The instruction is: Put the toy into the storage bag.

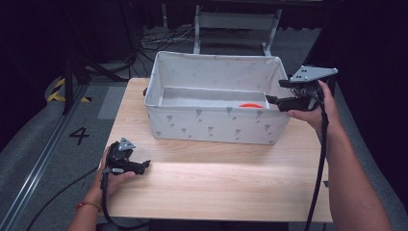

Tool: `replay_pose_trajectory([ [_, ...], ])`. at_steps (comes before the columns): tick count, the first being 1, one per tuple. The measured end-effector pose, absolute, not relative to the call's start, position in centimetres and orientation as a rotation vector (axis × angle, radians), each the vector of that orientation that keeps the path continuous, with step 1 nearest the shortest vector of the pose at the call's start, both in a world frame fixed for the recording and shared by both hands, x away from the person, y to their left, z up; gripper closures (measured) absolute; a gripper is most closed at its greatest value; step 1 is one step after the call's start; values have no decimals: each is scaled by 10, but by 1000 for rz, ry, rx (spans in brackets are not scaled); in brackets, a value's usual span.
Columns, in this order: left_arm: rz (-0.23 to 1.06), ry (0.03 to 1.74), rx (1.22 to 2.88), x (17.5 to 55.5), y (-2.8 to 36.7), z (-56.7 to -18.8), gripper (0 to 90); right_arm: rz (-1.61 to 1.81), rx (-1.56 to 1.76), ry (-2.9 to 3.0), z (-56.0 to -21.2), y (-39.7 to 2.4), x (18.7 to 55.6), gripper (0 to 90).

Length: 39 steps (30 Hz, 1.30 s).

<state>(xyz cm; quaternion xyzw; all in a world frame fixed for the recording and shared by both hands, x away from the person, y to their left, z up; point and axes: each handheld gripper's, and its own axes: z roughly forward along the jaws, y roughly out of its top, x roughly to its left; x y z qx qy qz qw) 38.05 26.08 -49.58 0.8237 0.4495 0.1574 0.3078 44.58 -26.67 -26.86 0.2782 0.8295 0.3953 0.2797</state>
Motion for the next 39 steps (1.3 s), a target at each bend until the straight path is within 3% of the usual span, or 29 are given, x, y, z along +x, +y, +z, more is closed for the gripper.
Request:
replay_pose_trajectory([
  [9, 416, 1191, 2177, 380, 261, -496, 4, 1065, 768, 2174, -271, -270, 422, 213],
  [39, 422, 1188, 2173, 380, 261, -496, 5, 954, 719, 2107, -332, -303, 354, 212],
])
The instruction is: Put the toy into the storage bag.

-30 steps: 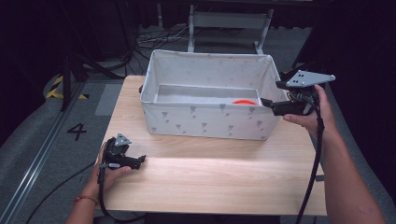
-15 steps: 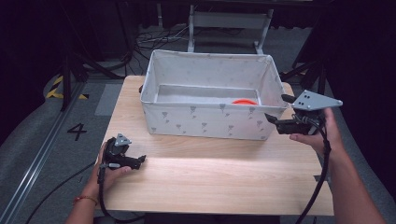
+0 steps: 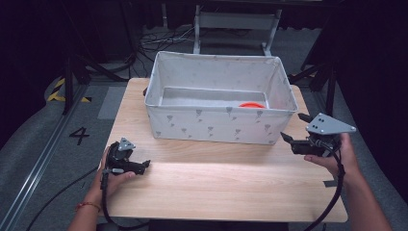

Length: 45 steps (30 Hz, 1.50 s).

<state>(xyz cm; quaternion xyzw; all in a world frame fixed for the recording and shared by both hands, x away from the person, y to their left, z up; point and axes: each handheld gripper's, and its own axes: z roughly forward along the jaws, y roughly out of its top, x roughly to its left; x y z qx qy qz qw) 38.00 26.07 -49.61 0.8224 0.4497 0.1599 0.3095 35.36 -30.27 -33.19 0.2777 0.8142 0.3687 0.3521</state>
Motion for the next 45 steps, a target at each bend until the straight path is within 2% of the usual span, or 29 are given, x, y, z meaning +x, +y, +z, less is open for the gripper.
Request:
replay_pose_trajectory([
  [14, 424, 1191, 2172, 380, 261, -496, 5, 834, 755, 2188, -371, -314, 345, 202],
  [25, 424, 1192, 2172, 380, 261, -496, 6, 796, 881, 2253, -414, -330, 347, 203],
  [45, 421, 1191, 2169, 379, 261, -496, 6, 805, 1049, 2284, -478, -361, 323, 183],
])
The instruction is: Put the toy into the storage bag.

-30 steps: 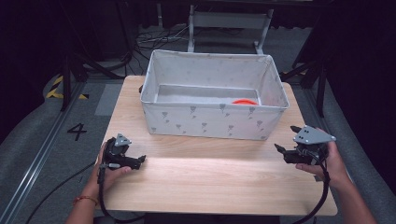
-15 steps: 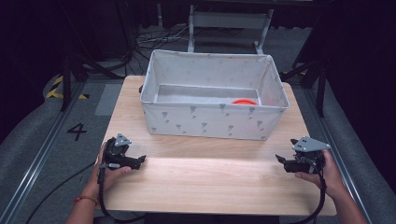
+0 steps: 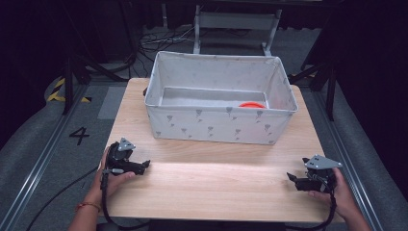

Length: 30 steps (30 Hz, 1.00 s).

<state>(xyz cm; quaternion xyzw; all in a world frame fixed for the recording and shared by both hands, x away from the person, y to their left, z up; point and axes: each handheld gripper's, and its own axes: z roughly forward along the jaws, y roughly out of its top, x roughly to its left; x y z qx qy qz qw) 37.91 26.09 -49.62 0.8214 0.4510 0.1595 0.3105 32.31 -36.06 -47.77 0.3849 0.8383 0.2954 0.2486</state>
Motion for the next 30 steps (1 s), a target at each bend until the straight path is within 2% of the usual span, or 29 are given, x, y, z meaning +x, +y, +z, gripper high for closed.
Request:
replay_pose_trajectory([
  [11, 429, 1196, 2167, 379, 261, -496, 5, 961, 1203, 2231, -499, -381, 314, 183],
  [12, 429, 1197, 2167, 379, 261, -496, 5, 964, 1262, 2227, -500, -383, 317, 149],
  [17, 428, 1200, 2166, 379, 260, -496, 5, 971, 1301, 2226, -500, -385, 319, 145],
  [20, 431, 1211, 2161, 378, 260, -496, 5, 939, 1344, 2205, -501, -384, 320, 59],
  [21, 431, 1211, 2161, 378, 260, -496, 4, 939, 1344, 2205, -501, -384, 320, 59],
  [22, 432, 1211, 2160, 378, 260, -496, 5, 901, 1400, 2181, -502, -383, 323, 0],
  [30, 432, 1215, 2159, 378, 260, -496, 4, 898, 1404, 2173, -502, -383, 323, 1],
])
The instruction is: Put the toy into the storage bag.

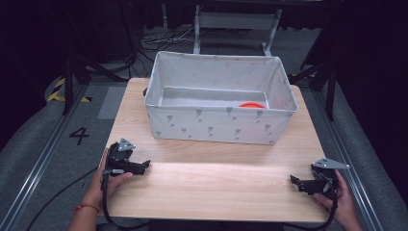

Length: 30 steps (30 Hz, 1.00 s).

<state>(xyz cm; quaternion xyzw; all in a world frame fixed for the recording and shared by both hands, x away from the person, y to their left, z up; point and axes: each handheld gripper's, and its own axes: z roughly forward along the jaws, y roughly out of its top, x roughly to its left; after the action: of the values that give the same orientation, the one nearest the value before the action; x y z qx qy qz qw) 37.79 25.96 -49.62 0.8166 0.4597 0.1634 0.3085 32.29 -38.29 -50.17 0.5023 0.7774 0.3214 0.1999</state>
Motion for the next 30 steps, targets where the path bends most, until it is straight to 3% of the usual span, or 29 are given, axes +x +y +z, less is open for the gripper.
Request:
replay_pose_trajectory([
  [30, 430, 1213, 2164, 379, 260, -496, 2, 898, 1405, 2173, -502, -383, 323, 1],
])
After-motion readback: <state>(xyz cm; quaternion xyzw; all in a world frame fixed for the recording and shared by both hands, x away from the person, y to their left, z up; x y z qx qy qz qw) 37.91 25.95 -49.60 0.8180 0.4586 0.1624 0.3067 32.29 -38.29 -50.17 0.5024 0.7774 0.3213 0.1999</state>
